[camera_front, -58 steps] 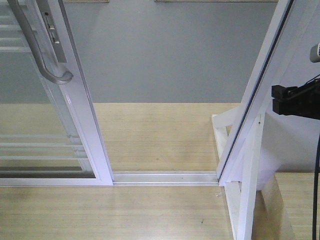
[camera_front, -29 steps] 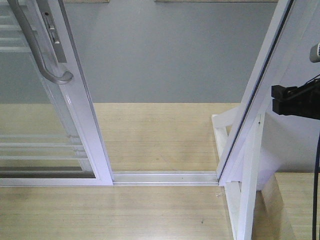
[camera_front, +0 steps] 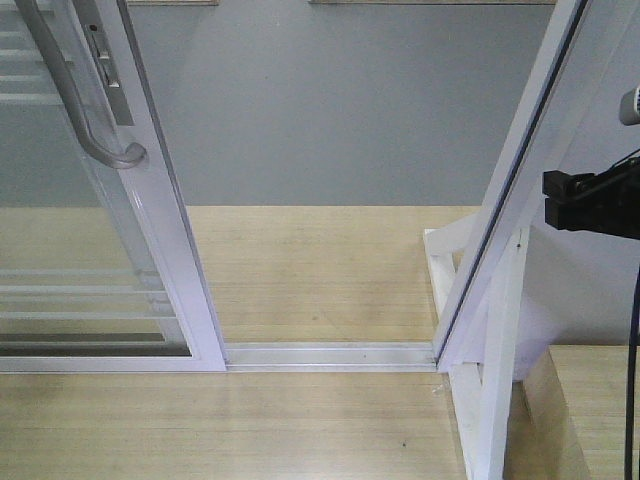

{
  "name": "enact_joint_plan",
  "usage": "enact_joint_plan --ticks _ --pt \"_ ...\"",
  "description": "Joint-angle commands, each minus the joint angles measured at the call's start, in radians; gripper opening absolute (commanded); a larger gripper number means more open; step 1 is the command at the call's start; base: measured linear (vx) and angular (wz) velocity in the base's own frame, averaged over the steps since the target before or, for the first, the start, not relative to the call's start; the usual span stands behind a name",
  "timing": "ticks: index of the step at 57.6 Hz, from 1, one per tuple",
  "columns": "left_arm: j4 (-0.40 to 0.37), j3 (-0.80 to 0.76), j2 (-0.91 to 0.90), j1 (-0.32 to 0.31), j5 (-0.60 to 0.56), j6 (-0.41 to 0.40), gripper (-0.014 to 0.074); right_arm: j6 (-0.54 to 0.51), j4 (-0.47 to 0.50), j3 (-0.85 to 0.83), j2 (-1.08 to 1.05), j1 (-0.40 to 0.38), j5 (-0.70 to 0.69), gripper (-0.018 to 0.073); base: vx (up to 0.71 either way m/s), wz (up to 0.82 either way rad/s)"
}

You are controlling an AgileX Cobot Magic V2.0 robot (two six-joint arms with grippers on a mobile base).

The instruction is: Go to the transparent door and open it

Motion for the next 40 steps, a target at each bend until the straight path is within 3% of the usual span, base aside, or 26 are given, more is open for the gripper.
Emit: enact_joint_plan --ticks 1,12,28,40 --pt "0.003 -0.027 0.011 -0.005 -0.036 -0.005 0.0129 -0.005 -0.015 -0.028 -0.016 -0.005 -0.064 0.0585 0.00 0.00" --pt "0.001 0.023 -0.022 -0.005 -0.072 -0.005 0.0097 -0.005 -0.015 -0.028 -0.016 -0.005 -0.064 0.0585 0.00 0.00" --pt "0.038 0.256 -0.261 -0.005 -0.332 -0.004 -0.0009 -0.005 -0.015 -0.028 -0.016 -0.005 -0.064 0.0585 0.00 0.00" --pt "0.054 0.443 -0.377 -0.005 -0.479 0.005 -0.0008 -0.005 -0.015 -0.028 -0.016 -0.005 -0.064 0.0585 0.00 0.00"
